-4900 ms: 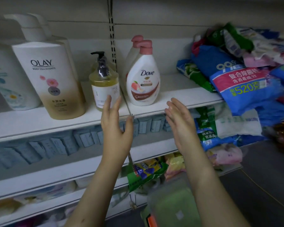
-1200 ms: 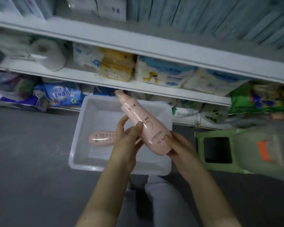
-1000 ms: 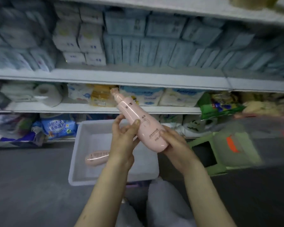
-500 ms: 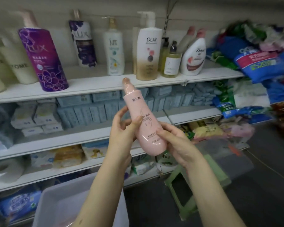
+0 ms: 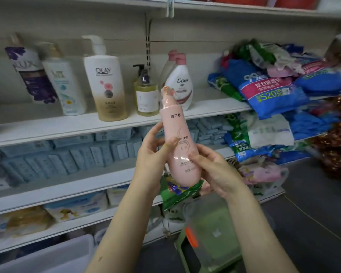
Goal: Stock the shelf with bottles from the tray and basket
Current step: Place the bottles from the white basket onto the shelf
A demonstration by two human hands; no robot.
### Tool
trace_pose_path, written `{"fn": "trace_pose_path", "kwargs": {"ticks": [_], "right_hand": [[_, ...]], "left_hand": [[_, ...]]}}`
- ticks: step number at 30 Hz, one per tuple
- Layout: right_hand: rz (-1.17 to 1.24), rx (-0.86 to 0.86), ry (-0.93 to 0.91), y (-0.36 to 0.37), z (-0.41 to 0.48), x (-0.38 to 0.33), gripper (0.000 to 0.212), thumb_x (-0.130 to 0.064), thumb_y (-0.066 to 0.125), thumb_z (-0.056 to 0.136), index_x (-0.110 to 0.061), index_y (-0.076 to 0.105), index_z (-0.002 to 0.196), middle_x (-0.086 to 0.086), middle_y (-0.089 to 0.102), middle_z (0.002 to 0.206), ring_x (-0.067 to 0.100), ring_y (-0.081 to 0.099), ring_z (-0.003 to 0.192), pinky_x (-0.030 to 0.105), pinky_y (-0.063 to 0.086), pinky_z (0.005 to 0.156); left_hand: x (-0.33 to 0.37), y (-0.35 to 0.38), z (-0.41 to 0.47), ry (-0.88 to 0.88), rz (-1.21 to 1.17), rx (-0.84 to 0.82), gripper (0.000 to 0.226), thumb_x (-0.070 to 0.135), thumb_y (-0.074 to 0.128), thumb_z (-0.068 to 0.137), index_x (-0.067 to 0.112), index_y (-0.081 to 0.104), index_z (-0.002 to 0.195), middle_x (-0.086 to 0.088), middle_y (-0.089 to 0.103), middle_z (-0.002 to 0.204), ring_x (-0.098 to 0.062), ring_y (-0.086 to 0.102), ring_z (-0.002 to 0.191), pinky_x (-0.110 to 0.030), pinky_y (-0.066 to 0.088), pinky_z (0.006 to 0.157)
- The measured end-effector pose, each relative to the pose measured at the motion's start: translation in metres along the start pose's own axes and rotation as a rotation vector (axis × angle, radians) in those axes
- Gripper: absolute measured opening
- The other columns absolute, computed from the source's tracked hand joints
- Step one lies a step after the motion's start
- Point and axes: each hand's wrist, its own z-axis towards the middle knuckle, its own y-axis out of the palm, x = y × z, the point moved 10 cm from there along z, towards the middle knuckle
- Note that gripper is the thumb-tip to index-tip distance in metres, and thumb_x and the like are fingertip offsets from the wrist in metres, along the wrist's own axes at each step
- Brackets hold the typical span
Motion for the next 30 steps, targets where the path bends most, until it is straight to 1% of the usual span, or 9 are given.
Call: {"fn": "trace_pose_path", "kwargs": {"ticks": [3,6,12,16,18,20,22,26,30], "right_hand": [[-0.023,-0.031,-0.026,-0.019,0.01,-0.006,0.045,-0.027,0.069,0.075,-0.022,0.063,0.119,0.002,0.071,0.115,0.02,0.068,0.106,0.037,0.057,0.086],[-0.011,-0.006,-0.07,-0.038,0.024,-0.01,0.05,-0.029,0.069,0.076,-0.021,0.061,0.125,0.001,0.071,0.116,0.018,0.068,0.107,0.036,0.056,0.086],[-0.068,0.087,-0.179,-0.072,0.072,-0.036,0.054,-0.031,0.072,0.073,-0.023,0.062,0.125,-0.004,0.07,0.118,0.015,0.065,0.111,0.036,0.052,0.094],[-0.059,0.142,-0.242,-0.092,0.111,-0.053,0.054,-0.026,0.069,0.075,-0.019,0.06,0.128,-0.003,0.071,0.116,0.015,0.067,0.107,0.03,0.054,0.085],[-0.064,0.177,-0.277,-0.101,0.132,-0.062,0.054,-0.024,0.069,0.077,-0.019,0.059,0.13,-0.003,0.07,0.117,0.014,0.067,0.107,0.028,0.054,0.082],[-0.093,0.213,-0.304,-0.11,0.152,-0.07,0.047,-0.018,0.065,0.084,-0.02,0.058,0.131,-0.002,0.07,0.118,0.014,0.066,0.108,0.029,0.054,0.082],[-0.125,0.214,-0.332,-0.117,0.172,-0.076,0.043,-0.01,0.06,0.091,-0.017,0.056,0.133,0.001,0.068,0.121,0.016,0.064,0.113,0.032,0.054,0.087],[-0.148,0.175,-0.327,-0.124,0.205,-0.082,0.044,-0.005,0.057,0.093,-0.016,0.052,0.135,-0.004,0.069,0.119,0.011,0.064,0.112,0.029,0.054,0.088],[-0.241,0.114,-0.318,-0.128,0.232,-0.088,0.044,-0.005,0.057,0.094,-0.02,0.051,0.134,-0.01,0.067,0.12,0.005,0.063,0.111,0.023,0.054,0.089]], "left_hand": [[-0.006,0.024,0.014,0.004,0.039,-0.046,0.048,0.016,0.066,0.09,0.034,0.054,0.133,-0.007,0.068,0.112,-0.018,0.068,0.101,-0.024,0.056,0.074],[-0.014,0.039,0.033,0.003,0.079,-0.078,0.047,0.019,0.064,0.092,0.033,0.053,0.135,-0.003,0.069,0.114,-0.019,0.065,0.107,-0.034,0.055,0.089],[-0.023,0.061,0.088,0.018,0.07,-0.077,0.042,0.022,0.06,0.094,0.032,0.051,0.134,0.013,0.062,0.125,-0.003,0.06,0.113,-0.031,0.049,0.099],[-0.021,0.063,0.131,0.149,0.2,-0.033,0.056,0.021,0.057,0.097,0.035,0.036,0.146,0.024,0.04,0.143,0.021,0.043,0.111,-0.001,0.038,0.084],[-0.023,0.064,0.152,0.214,0.282,-0.021,0.064,0.021,0.057,0.097,0.033,0.026,0.151,0.018,0.027,0.155,0.012,0.032,0.133,0.008,0.028,0.087],[-0.029,0.064,0.169,0.243,0.342,-0.008,0.071,0.022,0.058,0.096,0.033,0.017,0.154,0.012,0.009,0.162,0.002,0.012,0.144,0.003,0.019,0.1],[-0.035,0.063,0.183,0.265,0.387,0.022,0.075,0.024,0.06,0.095,0.035,0.014,0.153,0.008,-0.002,0.163,-0.001,0.003,0.147,-0.015,0.014,0.112],[-0.048,0.059,0.204,0.256,0.444,0.083,0.078,0.029,0.061,0.094,0.047,0.006,0.146,0.003,-0.014,0.162,-0.008,-0.005,0.148,-0.029,0.009,0.118],[-0.057,0.057,0.217,0.238,0.518,0.103,0.083,0.041,0.06,0.089,0.047,-0.002,0.144,0.0,-0.016,0.162,-0.013,-0.003,0.149,-0.039,0.008,0.121]]}}
